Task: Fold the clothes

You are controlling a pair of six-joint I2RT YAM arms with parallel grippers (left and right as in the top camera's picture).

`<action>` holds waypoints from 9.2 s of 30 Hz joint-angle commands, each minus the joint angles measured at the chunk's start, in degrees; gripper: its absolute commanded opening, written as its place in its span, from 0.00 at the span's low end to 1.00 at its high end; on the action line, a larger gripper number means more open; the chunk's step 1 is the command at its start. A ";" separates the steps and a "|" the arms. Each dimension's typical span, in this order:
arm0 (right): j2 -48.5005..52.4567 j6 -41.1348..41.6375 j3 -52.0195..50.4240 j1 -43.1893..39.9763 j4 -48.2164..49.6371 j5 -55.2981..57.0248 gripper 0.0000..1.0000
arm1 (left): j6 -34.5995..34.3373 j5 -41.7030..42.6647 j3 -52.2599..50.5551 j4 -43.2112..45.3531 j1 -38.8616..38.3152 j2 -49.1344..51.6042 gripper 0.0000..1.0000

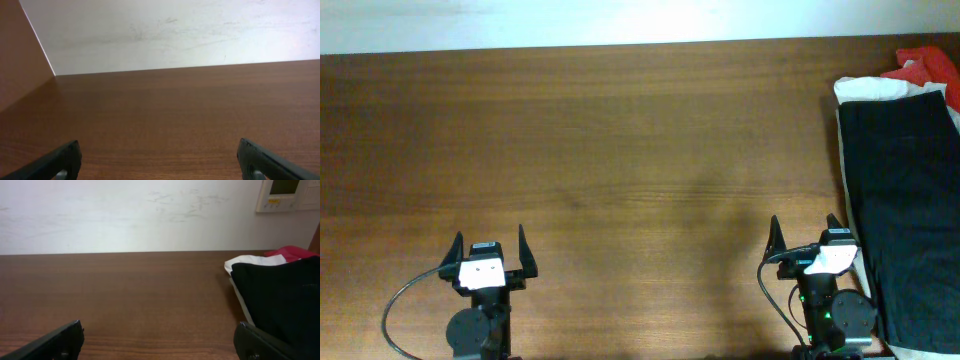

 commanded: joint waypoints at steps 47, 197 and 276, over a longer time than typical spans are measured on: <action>28.65 5.35 28.81 -0.33 9.62 9.55 0.99 | 0.96 0.63 -0.42 -0.04 -0.20 -0.48 0.99; 122.40 8.39 84.63 13.09 -43.15 -1.66 0.04 | 0.96 0.63 -0.42 -0.04 -0.20 -0.48 0.99; 119.38 10.95 123.62 -7.85 -59.98 10.97 0.99 | 10.36 44.50 77.75 -48.65 15.52 125.57 0.42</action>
